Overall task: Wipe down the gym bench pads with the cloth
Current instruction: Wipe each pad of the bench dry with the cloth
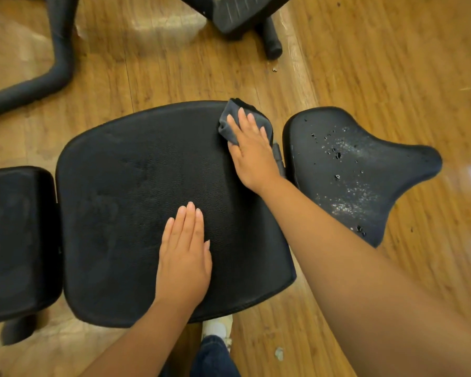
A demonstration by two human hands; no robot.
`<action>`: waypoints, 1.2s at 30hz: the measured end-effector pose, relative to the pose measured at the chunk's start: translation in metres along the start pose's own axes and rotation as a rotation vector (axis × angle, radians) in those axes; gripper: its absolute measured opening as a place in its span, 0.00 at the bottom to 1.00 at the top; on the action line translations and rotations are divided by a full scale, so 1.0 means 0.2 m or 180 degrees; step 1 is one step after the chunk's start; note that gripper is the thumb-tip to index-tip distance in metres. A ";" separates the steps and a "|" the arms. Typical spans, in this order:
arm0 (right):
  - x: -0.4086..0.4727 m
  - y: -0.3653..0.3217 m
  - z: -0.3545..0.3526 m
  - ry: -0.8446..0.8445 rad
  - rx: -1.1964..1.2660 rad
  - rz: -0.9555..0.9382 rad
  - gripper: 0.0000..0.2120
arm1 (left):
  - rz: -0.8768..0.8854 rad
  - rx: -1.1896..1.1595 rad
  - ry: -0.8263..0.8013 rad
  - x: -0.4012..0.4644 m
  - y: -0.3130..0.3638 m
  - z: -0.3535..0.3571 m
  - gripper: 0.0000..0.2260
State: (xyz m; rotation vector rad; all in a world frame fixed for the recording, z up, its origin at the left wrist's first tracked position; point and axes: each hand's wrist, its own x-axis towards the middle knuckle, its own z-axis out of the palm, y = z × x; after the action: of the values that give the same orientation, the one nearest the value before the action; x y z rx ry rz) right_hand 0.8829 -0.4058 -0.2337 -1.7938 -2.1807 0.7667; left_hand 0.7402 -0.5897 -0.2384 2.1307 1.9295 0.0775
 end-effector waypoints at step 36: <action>0.01 -0.08 -0.01 0.0499 0.1253 0.1283 0.25 | -0.0022 -0.0047 -0.0242 0.00 -0.01 0.01 0.25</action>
State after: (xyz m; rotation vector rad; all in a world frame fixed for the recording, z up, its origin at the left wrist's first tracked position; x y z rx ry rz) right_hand 0.8703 -0.4055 -0.2247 -2.0121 -1.4593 1.0127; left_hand 0.7381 -0.5899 -0.2399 2.0865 1.8876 0.0092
